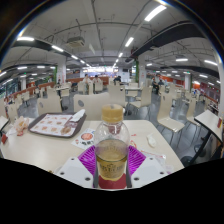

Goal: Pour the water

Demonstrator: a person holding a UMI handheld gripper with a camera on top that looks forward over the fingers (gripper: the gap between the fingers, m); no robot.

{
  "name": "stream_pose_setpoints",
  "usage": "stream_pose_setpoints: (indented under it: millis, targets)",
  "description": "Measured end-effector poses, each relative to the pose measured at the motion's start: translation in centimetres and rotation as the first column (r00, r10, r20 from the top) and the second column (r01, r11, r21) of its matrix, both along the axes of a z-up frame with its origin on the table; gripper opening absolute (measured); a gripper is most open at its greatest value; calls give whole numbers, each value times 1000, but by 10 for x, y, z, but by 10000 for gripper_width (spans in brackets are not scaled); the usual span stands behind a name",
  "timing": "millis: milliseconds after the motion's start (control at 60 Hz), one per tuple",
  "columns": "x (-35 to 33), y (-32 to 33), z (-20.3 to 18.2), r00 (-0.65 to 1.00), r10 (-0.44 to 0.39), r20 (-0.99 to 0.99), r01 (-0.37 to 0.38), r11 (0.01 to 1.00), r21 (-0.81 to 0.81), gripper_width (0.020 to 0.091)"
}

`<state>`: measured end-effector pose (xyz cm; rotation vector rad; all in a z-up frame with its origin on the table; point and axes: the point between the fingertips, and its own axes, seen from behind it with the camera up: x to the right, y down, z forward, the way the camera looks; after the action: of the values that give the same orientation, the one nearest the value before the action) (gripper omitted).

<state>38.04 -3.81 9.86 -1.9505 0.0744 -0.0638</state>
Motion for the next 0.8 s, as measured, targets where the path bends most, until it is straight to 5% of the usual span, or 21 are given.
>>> stream_pose_setpoints:
  millis: [183,350,467,500,533,550,583,650,800]
  targets:
    - [-3,-19,-50,1000,29,10,-28,998,-50,380]
    - [-5,-20,-45,1000,24,-2,-24,1000,-13,401]
    - [-1,-22,-48,1000,3,-14,-4,998,-57,534]
    - [-1,-28,-51,1000,-9,-18,7,996,-94,652]
    - [-1,-33,-50,1000,-16,-21,13,993,-115,847]
    - [-1,-36,-48,1000,-22,-21,19,992,-121,864]
    - [-2,-37,-47,999,-35,-16,33,990,-137,808]
    - [0,-59,-33,998,-63,5,62,983,-175,860]
    - [-29,-108,2,996,-92,-11,86,965,-248,853]
